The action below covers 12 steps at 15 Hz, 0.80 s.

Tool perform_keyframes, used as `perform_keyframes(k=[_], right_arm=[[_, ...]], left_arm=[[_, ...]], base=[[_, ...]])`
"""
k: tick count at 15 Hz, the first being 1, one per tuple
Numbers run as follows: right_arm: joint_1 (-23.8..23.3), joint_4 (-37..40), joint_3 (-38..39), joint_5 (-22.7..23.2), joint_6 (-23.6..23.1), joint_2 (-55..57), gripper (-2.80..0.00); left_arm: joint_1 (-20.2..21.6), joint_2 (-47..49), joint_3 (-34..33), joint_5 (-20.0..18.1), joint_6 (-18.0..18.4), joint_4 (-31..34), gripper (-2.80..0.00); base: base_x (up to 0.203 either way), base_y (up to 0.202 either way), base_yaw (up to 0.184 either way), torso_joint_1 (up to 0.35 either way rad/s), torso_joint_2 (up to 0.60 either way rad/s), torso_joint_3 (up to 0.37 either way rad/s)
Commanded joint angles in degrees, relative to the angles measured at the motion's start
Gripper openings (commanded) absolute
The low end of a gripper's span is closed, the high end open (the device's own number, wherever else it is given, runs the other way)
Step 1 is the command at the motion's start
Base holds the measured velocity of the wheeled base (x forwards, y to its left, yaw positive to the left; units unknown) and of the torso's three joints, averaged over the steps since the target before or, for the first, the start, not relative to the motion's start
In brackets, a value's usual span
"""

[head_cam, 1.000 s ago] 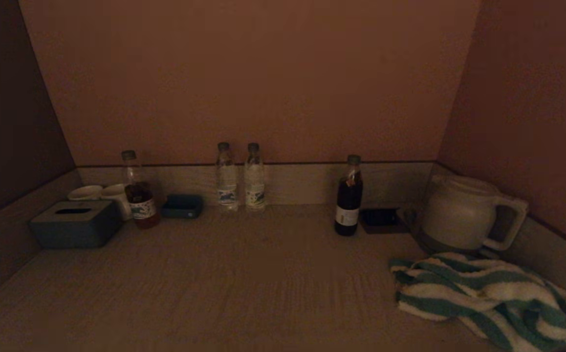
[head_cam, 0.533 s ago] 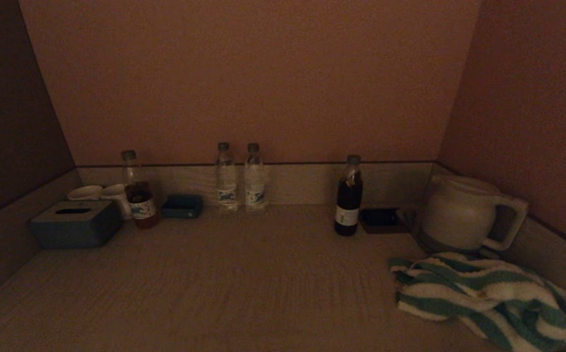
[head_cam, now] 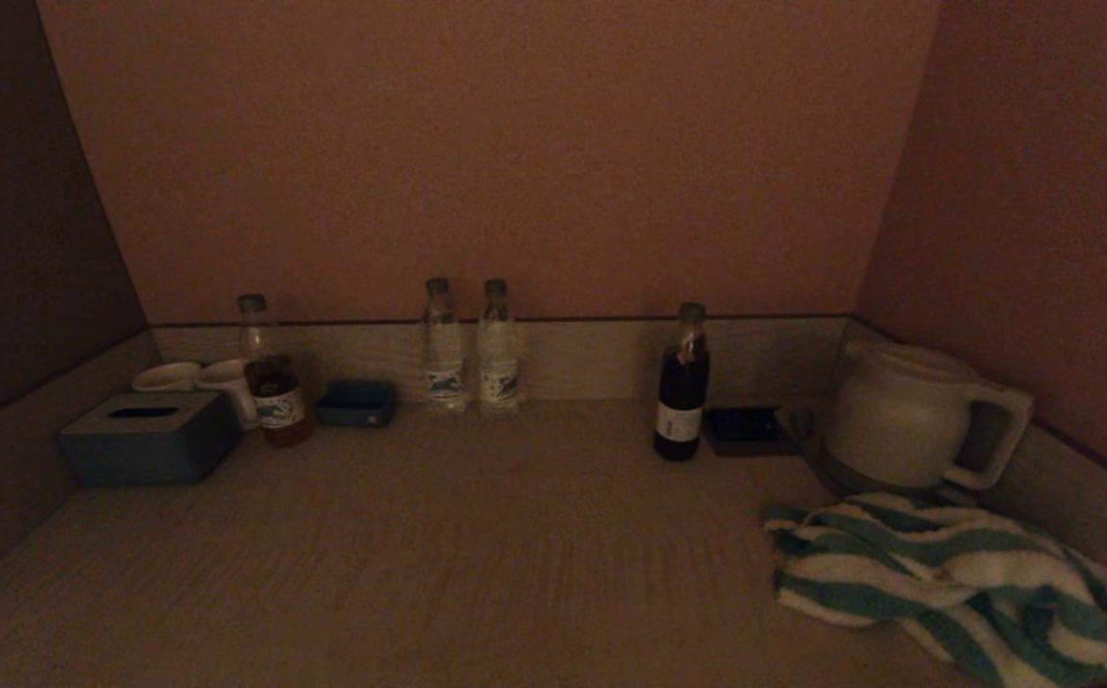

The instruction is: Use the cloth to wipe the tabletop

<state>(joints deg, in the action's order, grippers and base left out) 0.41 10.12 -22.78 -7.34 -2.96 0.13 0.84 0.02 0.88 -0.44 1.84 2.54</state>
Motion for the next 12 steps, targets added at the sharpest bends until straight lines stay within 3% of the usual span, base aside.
perform_keyframes(k=[1, 12], right_arm=[[0.0, 0.0, 0.7, -0.1, 0.0, 0.0, -2.80], [0.0, -1.8, 4.2, -0.2, 0.2, 0.0, -2.80]], left_arm=[[0.0, 0.0, 0.0, 0.0, 0.0, 0.0, -2.80], [0.0, 0.1, 0.0, 0.0, 0.0, 0.0, -2.80]], base=[[0.000, 0.000, 0.000, 0.000, 0.00, 0.000], [0.000, 0.000, 0.000, 0.000, 0.00, 0.000]])
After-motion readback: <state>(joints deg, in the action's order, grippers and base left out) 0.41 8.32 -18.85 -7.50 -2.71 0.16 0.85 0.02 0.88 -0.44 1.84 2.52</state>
